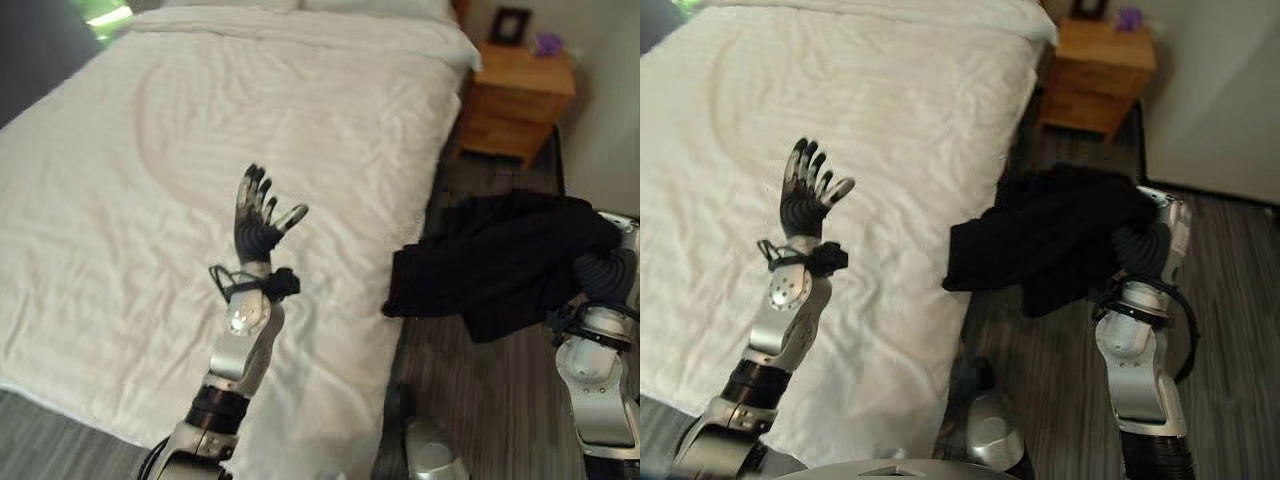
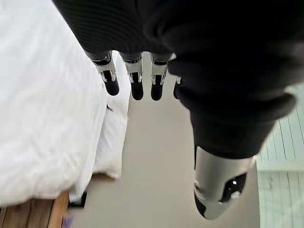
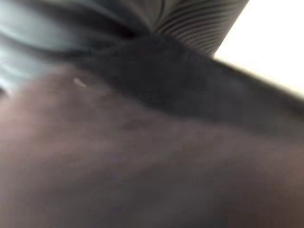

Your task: Pick up bed clothes into laundry basket.

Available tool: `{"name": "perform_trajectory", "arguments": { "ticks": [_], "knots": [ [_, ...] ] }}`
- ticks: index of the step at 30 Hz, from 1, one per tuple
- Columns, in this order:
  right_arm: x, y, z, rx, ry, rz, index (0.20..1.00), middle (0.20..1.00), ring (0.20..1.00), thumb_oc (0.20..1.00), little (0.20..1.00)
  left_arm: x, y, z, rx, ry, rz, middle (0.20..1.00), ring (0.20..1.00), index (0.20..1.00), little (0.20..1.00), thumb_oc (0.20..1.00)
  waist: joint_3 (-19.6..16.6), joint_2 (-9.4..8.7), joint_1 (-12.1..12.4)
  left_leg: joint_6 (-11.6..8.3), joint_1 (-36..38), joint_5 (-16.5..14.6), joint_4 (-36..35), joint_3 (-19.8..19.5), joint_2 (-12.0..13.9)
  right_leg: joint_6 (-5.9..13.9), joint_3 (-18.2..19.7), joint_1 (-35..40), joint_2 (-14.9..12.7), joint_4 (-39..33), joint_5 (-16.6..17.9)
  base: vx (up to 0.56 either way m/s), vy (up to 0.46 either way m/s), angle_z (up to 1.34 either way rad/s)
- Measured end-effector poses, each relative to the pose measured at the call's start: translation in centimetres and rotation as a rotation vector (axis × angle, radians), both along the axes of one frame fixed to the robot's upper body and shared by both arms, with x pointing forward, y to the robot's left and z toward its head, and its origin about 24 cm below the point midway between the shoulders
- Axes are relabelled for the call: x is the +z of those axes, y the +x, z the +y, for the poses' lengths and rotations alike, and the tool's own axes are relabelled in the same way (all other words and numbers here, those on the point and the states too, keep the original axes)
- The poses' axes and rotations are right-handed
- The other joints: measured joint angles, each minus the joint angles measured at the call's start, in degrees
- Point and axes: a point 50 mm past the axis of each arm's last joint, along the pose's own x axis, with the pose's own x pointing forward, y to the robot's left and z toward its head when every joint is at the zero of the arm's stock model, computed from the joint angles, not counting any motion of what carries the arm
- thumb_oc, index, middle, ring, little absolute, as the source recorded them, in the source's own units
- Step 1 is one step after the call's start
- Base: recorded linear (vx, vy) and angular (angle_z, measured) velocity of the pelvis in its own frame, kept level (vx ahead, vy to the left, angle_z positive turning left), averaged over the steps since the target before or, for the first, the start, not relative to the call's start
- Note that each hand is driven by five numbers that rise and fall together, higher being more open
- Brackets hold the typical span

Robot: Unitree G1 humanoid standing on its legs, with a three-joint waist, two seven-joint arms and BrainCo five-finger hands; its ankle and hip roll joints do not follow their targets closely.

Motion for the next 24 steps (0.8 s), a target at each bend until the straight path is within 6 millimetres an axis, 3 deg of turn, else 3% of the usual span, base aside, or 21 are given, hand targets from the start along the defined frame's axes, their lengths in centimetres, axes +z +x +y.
{"name": "perform_trajectory", "arguments": {
  "ticks": [1,2,3,4,5,7,9,10,11,12,13,14,15,16,17,18,19,20,21,22,24],
  "knots": [
    [0.3,0.1,0.1,0.012,-0.014,-0.008,0.200,0.200,0.200,0.200,0.200,0.2,-0.1,-0.2,-0.017,0.030,-0.018,1.000,1.000,1.000,1.000,1.000,0.3,-0.89,0.0,-0.64,0.7,0.0,0.7,2.1,-1.4,4.06,0.2,2.5,0.8,-5.2,2.3,-0.06,-0.052,-1.07],
    [0.6,0.8,1.0,0.051,-0.019,-0.018,0.200,0.200,0.200,0.200,0.200,-0.2,-0.8,0.4,-0.009,0.050,-0.010,1.000,1.000,1.000,1.000,1.000,0.5,-0.54,1.3,-2.88,-0.6,-1.7,3.4,6.9,-0.2,7.21,2.5,3.5,4.2,-14.6,9.7,-0.17,-0.129,-2.28],
    [1.8,1.7,2.3,0.112,-0.019,-0.077,0.200,0.200,0.200,0.200,0.200,0.3,-1.2,1.6,-0.010,0.139,-0.032,1.000,1.000,1.000,1.000,1.000,1.2,-1.25,4.8,1.31,0.8,-2.8,2.5,9.2,-1.6,12.22,5.2,2.4,4.7,-19.4,13.2,-0.19,-0.131,-2.03],
    [1.9,1.7,1.9,0.097,-0.025,-0.078,0.200,0.200,0.200,0.200,0.200,0.4,-1.0,1.6,-0.009,0.131,-0.020,1.000,1.000,1.000,1.000,1.000,1.6,-0.06,4.6,-2.46,2.4,-2.6,1.8,10.3,1.1,7.55,-0.3,2.2,6.4,-16.2,9.0,-0.27,-0.209,-2.35],
    [0.5,2.2,1.9,0.085,-0.016,-0.015,0.200,0.200,0.200,0.200,0.200,-2.4,-2.4,2.1,0.004,0.088,0.068,1.000,1.000,1.000,1.000,1.000,0.9,-0.14,8.5,-2.03,4.0,-1.6,4.7,15.7,4.2,-4.47,-11.9,1.0,2.7,-4.5,0.2,-0.24,-0.224,-1.00],
    [0.8,1.8,0.6,0.042,-0.145,0.002,0.200,0.200,0.200,0.200,0.200,-6.0,-6.8,2.4,-0.052,0.099,0.181,1.000,1.000,1.000,1.000,1.000,-0.7,2.78,11.7,-2.33,4.4,-2.0,5.7,20.5,8.8,-3.77,-17.5,0.8,-1.3,11.3,-3.4,-0.17,-0.328,-0.94],
    [0.4,1.7,0.9,0.033,-0.171,0.002,0.200,0.200,0.200,0.200,0.200,-12.1,-12.1,4.0,-0.009,0.096,0.478,1.000,1.000,1.000,1.000,1.000,-5.0,1.86,19.9,-6.10,7.4,-0.3,10.3,28.2,14.0,-3.74,-26.6,6.3,-5.4,17.7,-9.1,-0.10,-0.443,-1.39],
    [0.2,1.8,1.7,0.065,-0.154,-0.003,0.200,0.200,0.200,0.200,0.200,-13.1,-12.7,4.5,-0.008,0.127,0.535,1.000,1.000,1.000,1.000,1.000,-6.1,-0.20,21.4,-7.97,7.2,-1.8,13.0,27.8,14.6,-3.74,-26.0,8.1,-4.9,13.0,-9.0,-0.09,-0.467,-1.27],
    [0.4,1.7,3.1,0.121,-0.137,-0.030,0.200,0.200,0.200,0.200,0.200,-13.5,-12.8,5.1,-0.019,0.181,0.560,1.000,1.000,1.000,1.000,1.000,-7.5,-5.40,22.0,-8.29,4.7,-2.2,16.0,26.4,14.0,1.74,-22.0,7.6,-3.8,2.9,-6.3,-0.06,-0.399,-1.00],
    [0.6,2.0,3.8,0.147,-0.148,-0.053,0.200,0.200,0.200,0.200,0.200,-14.7,-12.2,4.6,-0.026,0.175,0.606,1.000,1.000,1.000,1.000,1.000,-8.0,-3.14,22.0,-8.52,2.7,-1.8,16.5,23.4,16.0,1.65,-18.8,6.1,0.7,-0.3,-3.8,-0.03,-0.364,-1.29],
    [0.7,1.9,4.3,0.166,-0.154,-0.065,0.200,0.200,0.200,0.200,0.200,-14.6,-11.8,4.5,-0.045,0.198,0.602,1.000,1.000,1.000,1.000,1.000,-8.6,-4.03,21.7,-7.40,1.3,-1.1,16.5,23.1,15.4,0.97,-15.6,5.3,4.6,-6.1,-2.4,0.02,-0.359,-2.14],
    [0.6,1.9,3.3,0.130,-0.201,-0.048,0.200,0.200,0.200,0.200,0.200,-14.0,-10.9,3.4,-0.070,0.166,0.561,1.000,1.000,1.000,1.000,1.000,-9.0,-0.50,21.9,-7.93,3.7,-0.4,17.2,25.0,20.1,-3.10,-21.2,5.8,7.7,-3.9,-7.4,0.03,-0.296,-2.26],
    [-0.4,1.9,2.8,0.098,-0.193,-0.001,0.200,0.200,0.200,0.200,0.200,-13.5,-10.2,3.3,-0.078,0.176,0.534,1.000,1.000,1.000,1.000,1.000,-9.1,-2.34,22.4,-8.25,5.0,-0.7,21.4,25.7,21.2,-8.78,-18.7,4.4,3.5,7.5,-11.2,0.02,-0.233,-2.19],
    [-1.8,1.7,2.2,0.075,-0.196,0.062,0.200,0.200,0.200,0.200,0.200,-13.4,-9.9,3.3,-0.087,0.192,0.525,1.000,1.000,1.000,1.000,1.000,-10.2,-4.20,21.6,-8.32,5.7,-0.7,26.9,24.2,22.3,-4.11,-15.7,4.8,2.1,10.1,-13.9,0.00,-0.105,-1.51],
    [-3.1,1.5,1.9,0.059,-0.206,0.119,0.200,0.200,0.200,0.200,0.200,-13.9,-10.1,2.9,-0.086,0.174,0.545,1.000,1.000,1.000,1.000,1.000,-10.7,-3.13,21.1,-9.46,5.4,-1.5,30.8,21.4,26.0,-3.38,-12.4,5.2,6.6,7.6,-13.4,0.00,-0.058,-1.54],
    [-4.0,1.5,2.0,0.055,-0.197,0.158,0.200,0.200,0.200,0.200,0.200,-14.1,-10.3,2.6,-0.090,0.160,0.553,1.000,1.000,1.000,1.000,1.000,-11.1,-3.15,21.1,-10.51,4.0,-2.3,32.0,16.8,25.0,-3.85,-9.1,6.0,9.5,2.7,-11.2,0.00,0.012,-2.61],
    [-4.6,1.5,2.0,0.045,-0.200,0.188,0.200,0.200,0.200,0.200,0.200,-14.0,-10.0,1.7,-0.113,0.138,0.543,1.000,1.000,1.000,1.000,1.000,-10.1,-1.94,21.0,-10.07,-1.1,-2.4,29.2,9.2,19.2,7.90,-7.0,6.5,11.2,-4.8,-13.0,0.05,0.017,-2.80],
    [-4.1,1.6,0.9,0.000,-0.221,0.180,0.200,0.200,0.200,0.200,0.200,-13.5,-9.3,0.5,-0.123,0.092,0.508,1.000,1.000,1.000,1.000,1.000,-7.6,-0.43,20.7,-7.90,-4.3,-3.1,27.8,-0.8,15.0,-4.23,-8.2,5.3,8.1,-0.2,-13.8,0.08,0.034,-4.08],
    [-4.2,2.5,0.3,-0.037,-0.232,0.207,0.200,0.200,0.200,0.200,0.200,-12.6,-8.1,0.1,-0.092,0.050,0.459,1.000,1.000,1.000,1.000,1.000,-5.0,-1.80,20.3,-8.18,-6.5,-6.2,17.5,-17.7,2.1,-4.26,7.7,6.9,8.7,-7.8,-5.0,0.21,-0.003,-3.16],
    [-4.5,2.4,0.3,-0.036,-0.235,0.223,0.200,0.200,0.200,0.200,0.200,-12.2,-7.4,0.0,-0.095,0.054,0.438,1.000,1.000,1.000,1.000,1.000,-4.7,-1.56,18.6,-7.77,-8.6,-6.1,16.3,-22.4,-1.1,-1.74,11.3,9.4,10.5,-12.3,-3.4,0.18,0.018,-3.07],
    [-5.3,2.1,0.3,-0.030,-0.250,0.267,0.200,0.200,0.200,0.200,0.200,-11.0,-6.3,-0.3,-0.087,0.041,0.386,1.000,1.000,1.000,1.000,1.000,-3.5,-1.58,17.3,-5.33,-10.7,-4.7,15.4,-31.7,-6.0,-1.10,19.1,12.0,13.1,-13.8,-3.1,0.16,0.038,-2.36]
  ]
}}
